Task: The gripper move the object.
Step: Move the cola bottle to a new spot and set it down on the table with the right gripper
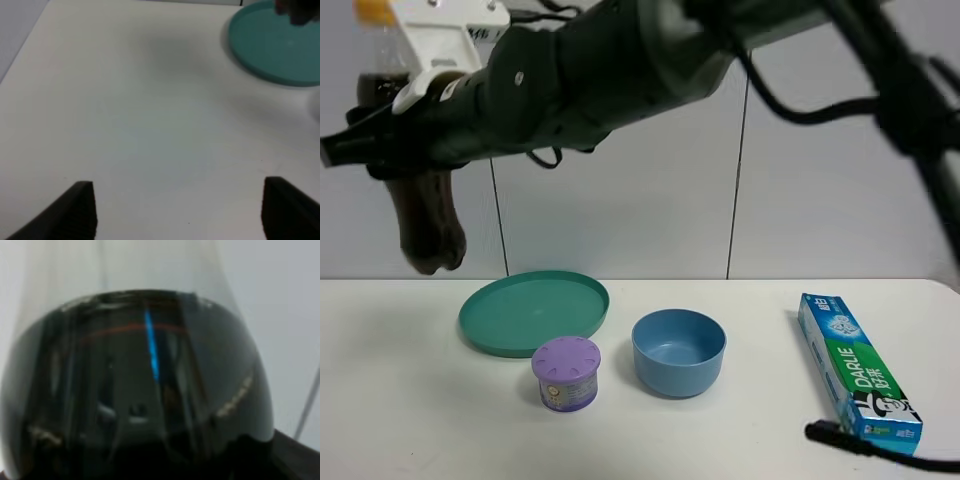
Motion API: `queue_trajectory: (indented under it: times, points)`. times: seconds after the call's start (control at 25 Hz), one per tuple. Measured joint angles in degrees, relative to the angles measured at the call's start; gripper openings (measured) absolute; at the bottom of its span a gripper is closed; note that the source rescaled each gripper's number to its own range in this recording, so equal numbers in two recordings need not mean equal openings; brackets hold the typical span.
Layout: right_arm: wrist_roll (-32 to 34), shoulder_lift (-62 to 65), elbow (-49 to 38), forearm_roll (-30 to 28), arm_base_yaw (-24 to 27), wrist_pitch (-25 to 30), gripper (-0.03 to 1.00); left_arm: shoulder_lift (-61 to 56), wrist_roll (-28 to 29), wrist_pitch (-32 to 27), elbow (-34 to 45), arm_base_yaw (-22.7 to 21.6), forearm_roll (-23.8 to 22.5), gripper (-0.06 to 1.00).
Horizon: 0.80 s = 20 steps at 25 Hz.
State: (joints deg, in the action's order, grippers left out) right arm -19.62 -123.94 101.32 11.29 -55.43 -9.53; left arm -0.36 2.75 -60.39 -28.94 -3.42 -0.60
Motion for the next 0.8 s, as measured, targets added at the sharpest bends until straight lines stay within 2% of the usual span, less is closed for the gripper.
queue_trajectory:
  times: [0.2, 0.44, 0.8]
  points:
    - [0.8, -4.8, 0.4, -1.6, -2.3, 1.7, 0.0, 0.0, 0.0, 0.0, 0.0, 0.0, 0.0, 1.0]
    - [4.6, -9.1, 0.4, -3.6, -2.4, 2.3, 0.0, 0.0, 0.0, 0.0, 0.0, 0.0, 0.0, 1.0]
    - [6.9, -11.4, 0.4, -11.3, -2.4, 3.2, 0.0, 0.0, 0.0, 0.0, 0.0, 0.0, 0.0, 1.0]
